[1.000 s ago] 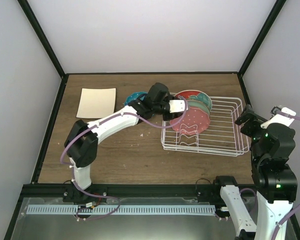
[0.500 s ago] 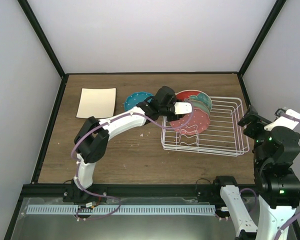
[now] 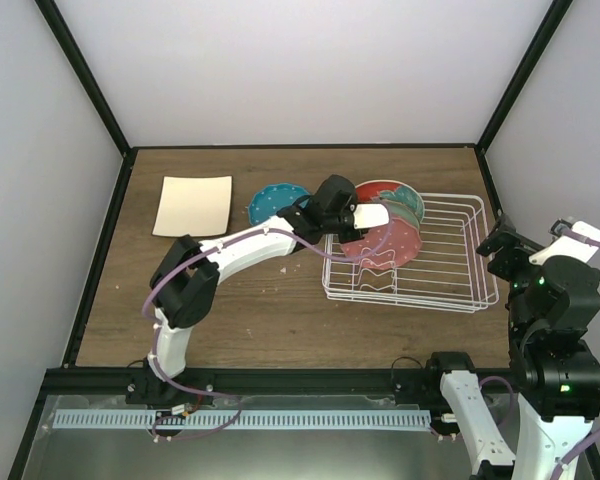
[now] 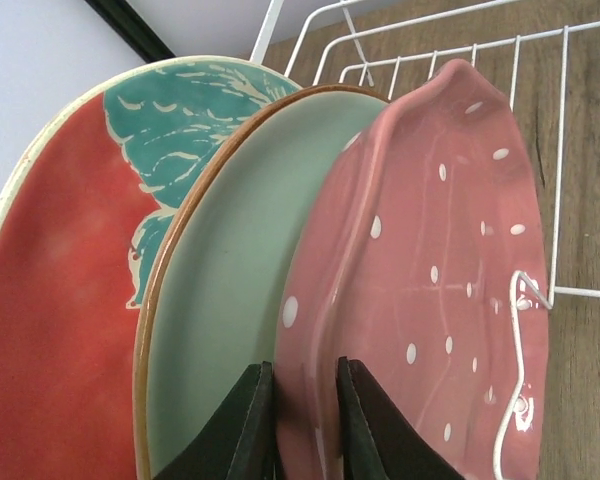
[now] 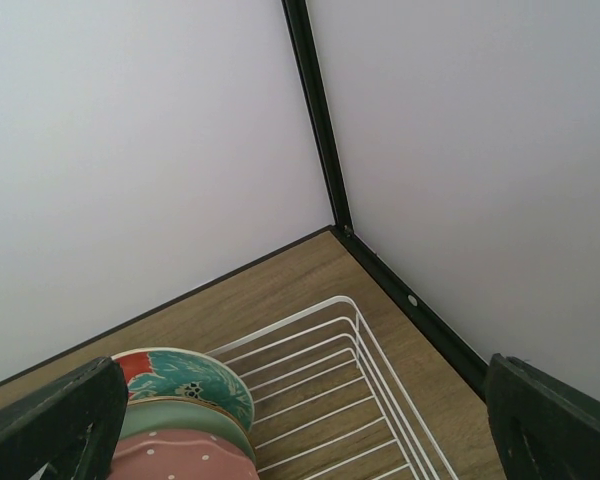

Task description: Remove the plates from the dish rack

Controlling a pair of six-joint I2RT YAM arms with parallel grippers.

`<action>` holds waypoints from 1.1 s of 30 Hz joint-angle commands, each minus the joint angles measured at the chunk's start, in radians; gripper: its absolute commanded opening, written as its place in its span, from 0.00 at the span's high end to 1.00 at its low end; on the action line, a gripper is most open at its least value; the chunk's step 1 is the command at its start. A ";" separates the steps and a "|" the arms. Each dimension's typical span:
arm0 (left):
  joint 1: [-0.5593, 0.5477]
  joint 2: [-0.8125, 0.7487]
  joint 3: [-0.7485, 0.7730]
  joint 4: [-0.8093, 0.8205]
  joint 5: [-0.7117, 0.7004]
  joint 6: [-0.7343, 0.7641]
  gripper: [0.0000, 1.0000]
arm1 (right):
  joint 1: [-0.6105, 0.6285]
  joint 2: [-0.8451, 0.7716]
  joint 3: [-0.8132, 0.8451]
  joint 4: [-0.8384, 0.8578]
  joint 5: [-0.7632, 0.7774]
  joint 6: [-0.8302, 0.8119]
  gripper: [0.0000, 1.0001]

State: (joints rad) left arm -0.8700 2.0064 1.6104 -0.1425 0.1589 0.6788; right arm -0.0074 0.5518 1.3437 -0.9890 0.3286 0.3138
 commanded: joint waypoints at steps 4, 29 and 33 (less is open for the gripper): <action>-0.060 -0.044 0.006 0.052 -0.177 -0.001 0.96 | 0.012 -0.021 0.015 -0.011 0.013 -0.001 0.00; -0.104 -0.219 0.074 0.119 -0.418 0.095 0.96 | 0.012 -0.021 -0.050 0.053 -0.017 0.063 0.00; -0.104 -0.237 0.138 0.092 -0.430 0.087 0.96 | 0.012 -0.024 -0.052 0.052 -0.014 0.068 0.00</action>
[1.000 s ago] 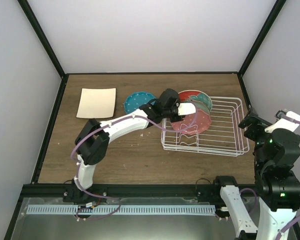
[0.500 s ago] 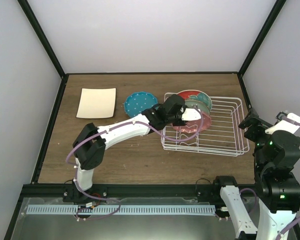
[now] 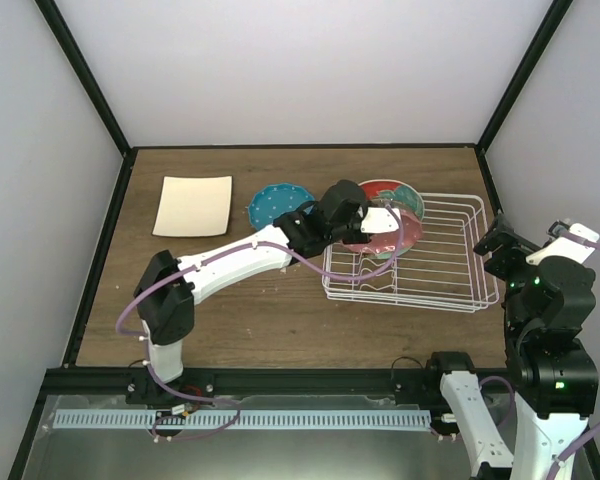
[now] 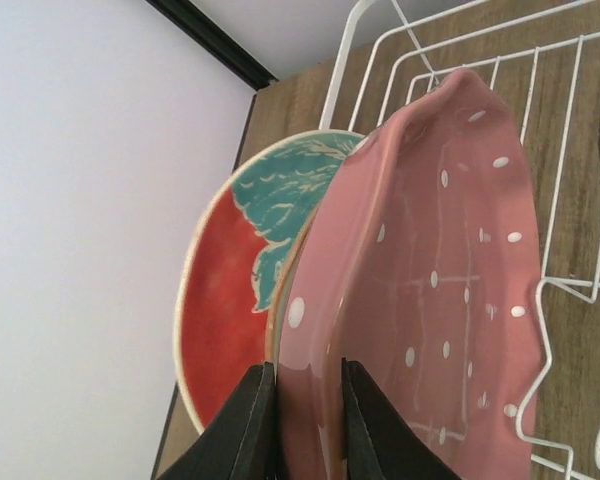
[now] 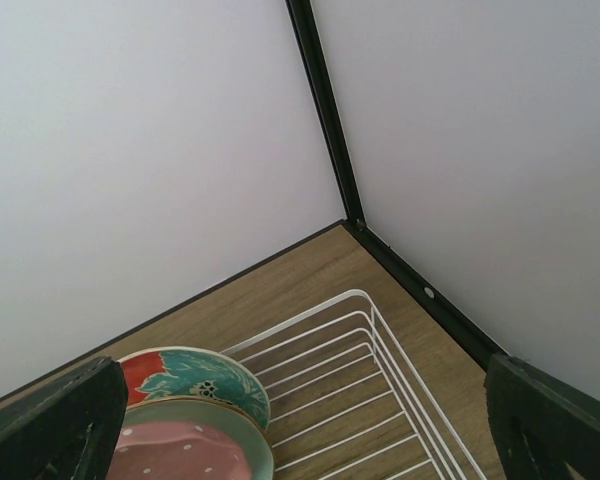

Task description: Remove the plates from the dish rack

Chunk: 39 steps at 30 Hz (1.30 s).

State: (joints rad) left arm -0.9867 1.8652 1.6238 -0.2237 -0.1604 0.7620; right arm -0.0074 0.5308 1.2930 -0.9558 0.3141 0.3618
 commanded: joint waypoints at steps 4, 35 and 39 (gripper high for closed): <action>0.015 -0.123 0.181 0.136 -0.120 -0.005 0.96 | 0.012 -0.003 -0.003 0.020 0.000 0.023 0.00; 0.934 0.064 0.315 -0.114 0.805 -1.232 0.96 | 0.013 -0.009 -0.045 0.051 -0.054 0.069 0.00; 0.963 0.109 0.159 0.039 0.951 -1.375 0.96 | 0.012 -0.016 -0.035 0.031 -0.050 0.068 0.00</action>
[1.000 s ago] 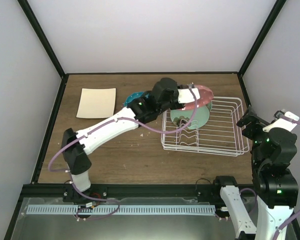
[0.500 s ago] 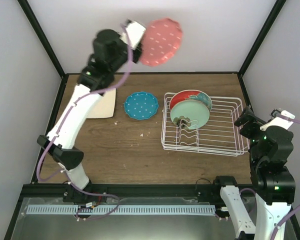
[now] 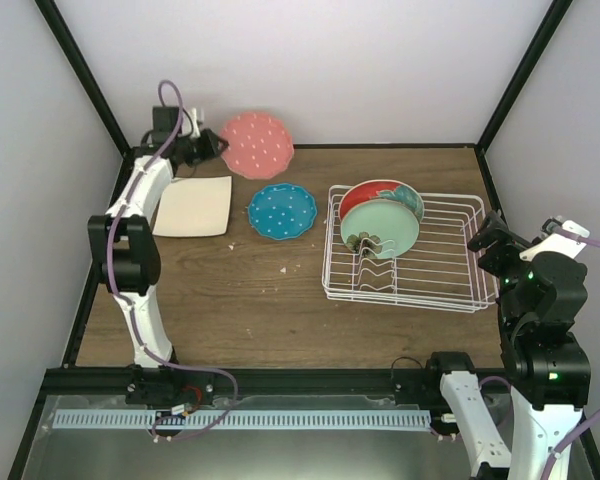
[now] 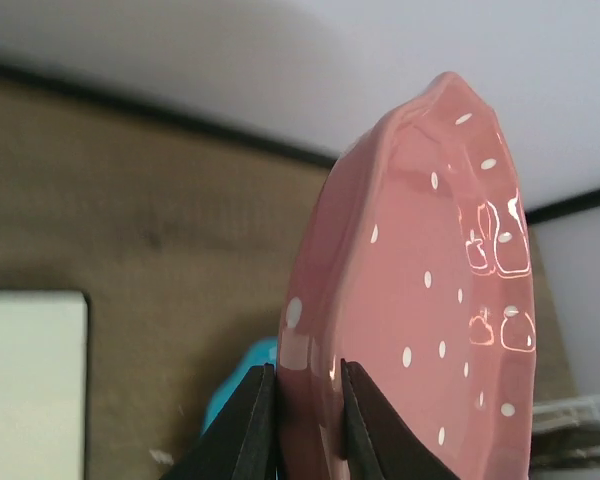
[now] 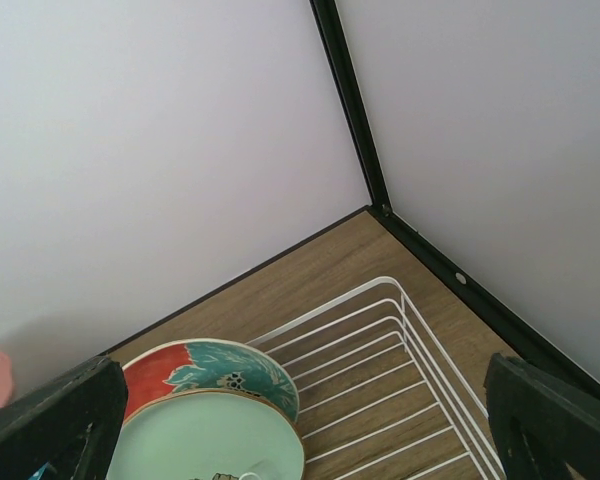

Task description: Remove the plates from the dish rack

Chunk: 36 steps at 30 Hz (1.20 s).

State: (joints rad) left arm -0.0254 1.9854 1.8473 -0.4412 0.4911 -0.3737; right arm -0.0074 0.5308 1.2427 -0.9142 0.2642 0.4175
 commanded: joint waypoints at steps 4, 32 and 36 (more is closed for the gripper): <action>-0.020 0.019 -0.125 0.282 0.336 -0.254 0.96 | 0.012 -0.020 0.029 -0.026 0.012 0.009 0.00; -0.117 0.076 -0.310 0.174 0.133 -0.106 0.96 | 0.012 0.009 0.057 -0.029 0.033 -0.022 0.00; -0.122 0.084 -0.318 0.157 0.117 -0.096 0.96 | 0.012 0.009 0.050 -0.023 0.035 -0.024 0.00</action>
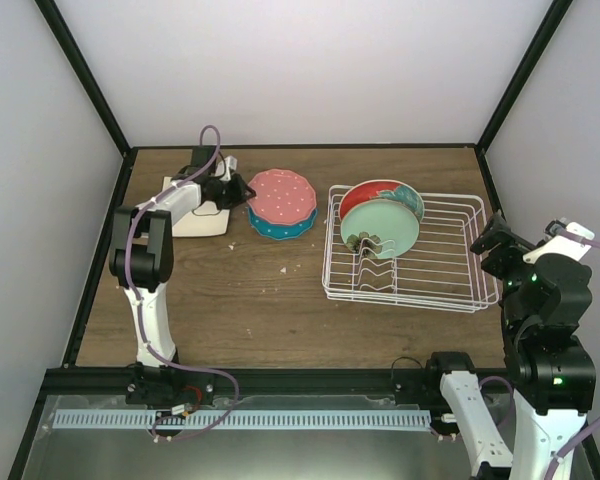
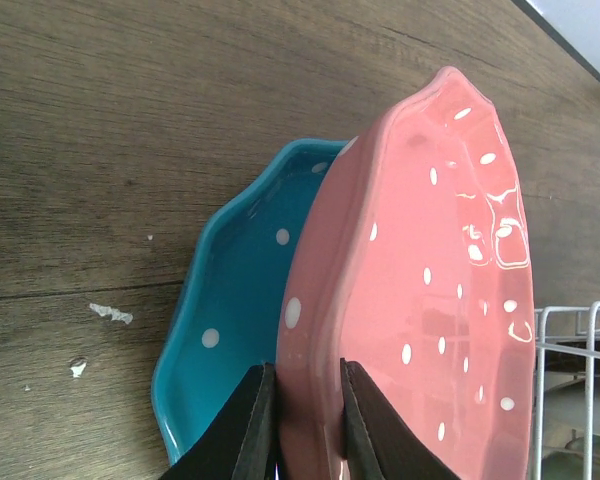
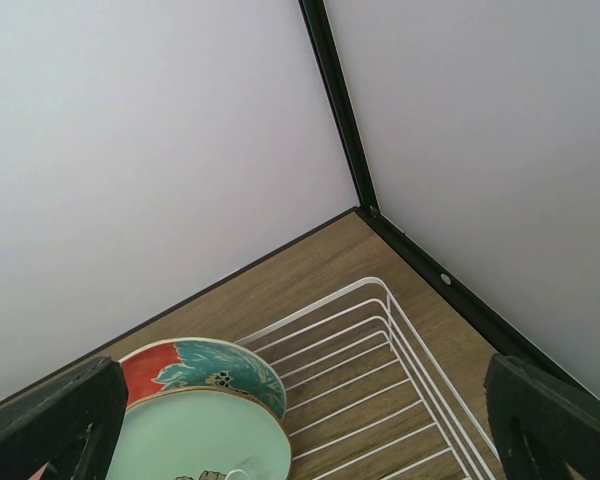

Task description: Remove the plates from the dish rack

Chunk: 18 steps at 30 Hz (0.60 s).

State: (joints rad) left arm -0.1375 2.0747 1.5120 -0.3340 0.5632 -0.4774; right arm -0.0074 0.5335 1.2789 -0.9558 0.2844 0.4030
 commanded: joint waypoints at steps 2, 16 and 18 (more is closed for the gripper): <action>-0.015 0.001 0.016 0.047 0.041 0.010 0.96 | 0.012 0.008 0.012 0.019 0.015 -0.009 0.00; -0.036 0.038 0.022 0.025 0.011 0.016 0.92 | 0.012 0.010 -0.002 0.025 0.027 -0.018 0.00; -0.036 0.041 0.023 0.018 0.005 0.022 0.87 | 0.012 0.011 -0.005 0.029 0.027 -0.019 0.00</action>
State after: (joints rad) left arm -0.1623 2.1082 1.5116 -0.3412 0.5434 -0.4644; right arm -0.0074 0.5385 1.2778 -0.9485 0.2897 0.3992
